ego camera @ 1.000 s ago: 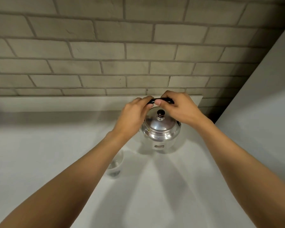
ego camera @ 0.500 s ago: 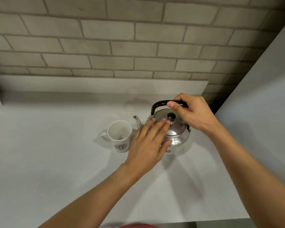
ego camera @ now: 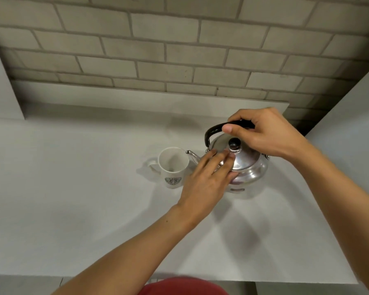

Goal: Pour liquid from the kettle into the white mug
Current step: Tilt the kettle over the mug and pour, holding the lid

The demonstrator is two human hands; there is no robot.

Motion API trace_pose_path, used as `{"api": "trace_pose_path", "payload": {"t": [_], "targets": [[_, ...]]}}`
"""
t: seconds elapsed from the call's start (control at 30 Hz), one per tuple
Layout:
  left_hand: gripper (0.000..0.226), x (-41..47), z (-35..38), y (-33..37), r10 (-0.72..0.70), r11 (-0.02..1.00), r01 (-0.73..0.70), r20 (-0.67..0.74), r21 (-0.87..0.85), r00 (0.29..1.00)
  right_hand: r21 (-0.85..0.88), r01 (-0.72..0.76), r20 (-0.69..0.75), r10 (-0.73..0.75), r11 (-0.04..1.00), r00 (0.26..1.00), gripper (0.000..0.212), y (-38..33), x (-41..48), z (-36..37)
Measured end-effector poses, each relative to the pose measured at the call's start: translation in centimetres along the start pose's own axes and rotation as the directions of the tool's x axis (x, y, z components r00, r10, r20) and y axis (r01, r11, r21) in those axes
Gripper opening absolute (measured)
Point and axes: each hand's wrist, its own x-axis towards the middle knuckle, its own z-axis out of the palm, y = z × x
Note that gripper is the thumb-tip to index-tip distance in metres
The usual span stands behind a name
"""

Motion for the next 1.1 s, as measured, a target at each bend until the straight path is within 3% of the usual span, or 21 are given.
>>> {"api": "trace_pose_path", "payload": {"t": [0.27,0.57,1.1], "targets": [[0.040,0.1,-0.3,-0.3,-0.014,0.997,0.012,-0.030,-0.073,0.999,-0.089,0.113,0.113,-0.103,0.990,0.988,0.031,-2.2,2.2,-0.7],[0.041,0.2,-0.8,-0.2,-0.134,0.938,0.134,0.021,-0.319,0.991,-0.188,0.154,0.184,-0.120,0.970,0.976,0.033,-4.1,3.9,-1.2],[0.041,0.8,0.0,-0.2,-0.152,0.915,0.135,-0.014,-0.380,0.988,-0.261,0.202,0.283,-0.125,0.944,0.951,0.029,-5.8,5.0,-2.0]]}}
